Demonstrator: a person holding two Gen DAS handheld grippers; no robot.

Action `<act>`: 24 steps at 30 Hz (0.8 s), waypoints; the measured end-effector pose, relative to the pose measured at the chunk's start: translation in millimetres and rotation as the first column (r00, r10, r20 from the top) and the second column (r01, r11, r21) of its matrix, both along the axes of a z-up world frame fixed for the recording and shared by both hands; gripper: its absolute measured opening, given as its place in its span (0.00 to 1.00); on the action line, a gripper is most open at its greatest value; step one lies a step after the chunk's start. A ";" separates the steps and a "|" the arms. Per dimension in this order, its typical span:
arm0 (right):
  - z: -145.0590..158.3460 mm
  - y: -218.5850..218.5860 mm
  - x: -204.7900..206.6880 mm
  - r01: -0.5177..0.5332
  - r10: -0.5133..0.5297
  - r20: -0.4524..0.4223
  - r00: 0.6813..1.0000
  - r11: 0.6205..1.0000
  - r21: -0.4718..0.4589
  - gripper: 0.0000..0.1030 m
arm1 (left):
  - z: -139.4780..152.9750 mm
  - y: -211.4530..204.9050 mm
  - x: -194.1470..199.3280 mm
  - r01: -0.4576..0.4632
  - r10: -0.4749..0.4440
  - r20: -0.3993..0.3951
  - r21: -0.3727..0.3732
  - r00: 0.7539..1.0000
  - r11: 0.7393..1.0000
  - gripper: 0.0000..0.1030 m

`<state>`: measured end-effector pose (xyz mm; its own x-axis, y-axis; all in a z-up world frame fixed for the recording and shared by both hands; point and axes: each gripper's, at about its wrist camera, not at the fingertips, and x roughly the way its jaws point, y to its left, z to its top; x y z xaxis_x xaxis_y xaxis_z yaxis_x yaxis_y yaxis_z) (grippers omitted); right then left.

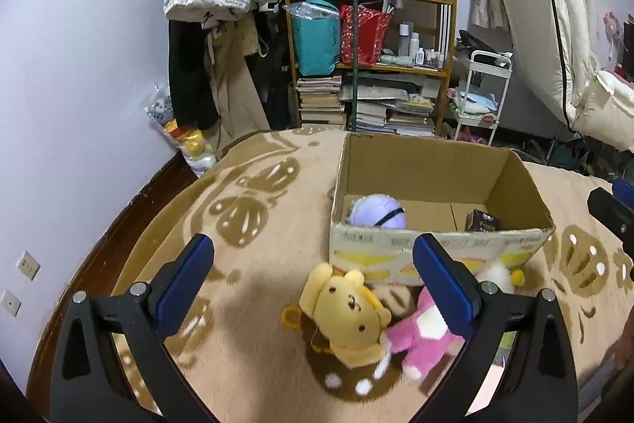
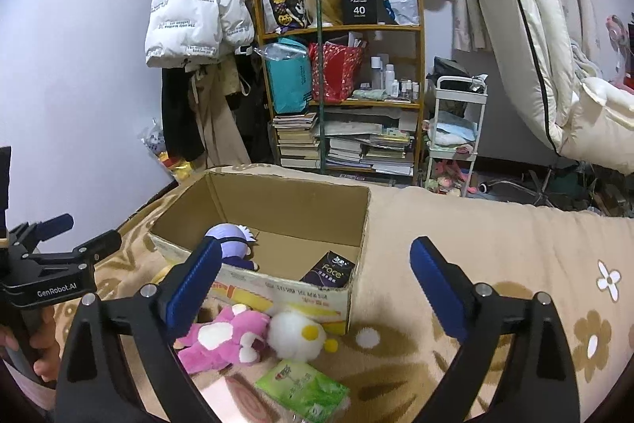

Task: Organize soft objects
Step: 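Withdraw both open tools from the box back toward the remaining toys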

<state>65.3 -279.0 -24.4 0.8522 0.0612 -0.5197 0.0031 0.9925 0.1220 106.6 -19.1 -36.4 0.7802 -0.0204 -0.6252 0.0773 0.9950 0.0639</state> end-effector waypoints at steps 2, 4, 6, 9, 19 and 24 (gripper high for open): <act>1.1 -2.0 -6.4 0.007 -0.007 0.002 1.000 1.000 0.006 0.98 | 1.4 1.5 -6.3 -0.003 0.003 -0.002 0.003 1.000 1.000 0.97; 1.7 -4.1 -12.2 0.011 -0.011 -0.001 1.000 1.000 0.010 1.00 | 3.0 1.4 -13.5 -0.003 0.003 -0.006 0.007 1.000 1.000 0.97; 2.6 -5.0 -18.0 0.016 -0.016 -0.002 1.000 1.000 0.009 1.00 | 3.9 2.3 -20.0 -0.005 0.005 -0.017 0.002 1.000 1.000 0.97; 1.5 -4.9 -26.9 0.017 -0.017 -0.011 1.000 1.000 0.018 1.00 | 3.0 2.1 -26.4 -0.004 0.004 -0.039 0.000 0.999 1.000 0.97; -12.5 10.5 -42.0 -0.009 0.009 -0.063 0.998 1.000 0.007 1.00 | 2.0 0.2 -39.7 0.001 0.000 -0.068 0.011 0.998 1.000 0.97; -15.5 15.7 -43.4 -0.012 0.011 -0.071 0.997 1.000 -0.016 1.00 | -1.6 1.7 -35.0 0.000 0.001 -0.092 0.006 0.996 1.000 0.97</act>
